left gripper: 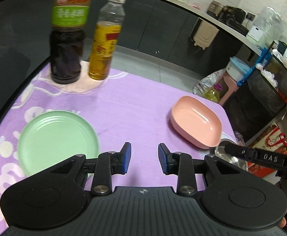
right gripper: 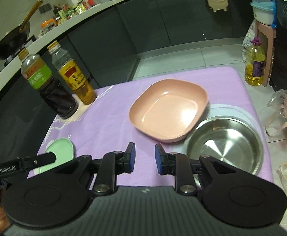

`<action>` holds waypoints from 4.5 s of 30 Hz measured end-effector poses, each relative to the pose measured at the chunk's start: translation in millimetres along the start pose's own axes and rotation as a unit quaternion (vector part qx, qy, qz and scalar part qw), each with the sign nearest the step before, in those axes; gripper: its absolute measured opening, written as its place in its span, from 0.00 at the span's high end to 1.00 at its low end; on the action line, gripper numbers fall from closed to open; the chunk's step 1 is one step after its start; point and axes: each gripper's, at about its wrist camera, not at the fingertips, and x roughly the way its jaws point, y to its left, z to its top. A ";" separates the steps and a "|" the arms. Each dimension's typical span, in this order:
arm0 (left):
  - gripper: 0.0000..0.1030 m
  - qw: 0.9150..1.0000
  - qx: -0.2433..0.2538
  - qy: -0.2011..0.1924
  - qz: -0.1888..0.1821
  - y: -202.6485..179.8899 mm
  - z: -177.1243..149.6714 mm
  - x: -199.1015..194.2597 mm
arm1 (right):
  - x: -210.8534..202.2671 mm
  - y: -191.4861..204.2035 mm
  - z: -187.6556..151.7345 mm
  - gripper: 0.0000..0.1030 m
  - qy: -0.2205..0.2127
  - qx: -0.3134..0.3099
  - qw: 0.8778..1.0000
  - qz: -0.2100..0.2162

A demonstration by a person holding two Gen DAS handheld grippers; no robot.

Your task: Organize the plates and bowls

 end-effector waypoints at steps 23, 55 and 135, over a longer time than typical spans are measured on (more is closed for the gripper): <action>0.72 0.997 -0.063 0.022 -0.037 -50.0 17.8 75.7 | 38.0 -43.5 46.0 0.61 -0.027 0.069 0.992 -0.097; 0.82 0.998 -0.045 0.048 0.005 -66.0 24.3 144.0 | 78.6 -59.7 42.3 0.81 -0.005 0.103 0.990 -0.095; 0.82 0.990 -0.137 -0.040 0.008 147.5 -13.0 -57.2 | 64.3 184.6 -33.2 0.86 0.039 -0.102 0.993 -0.055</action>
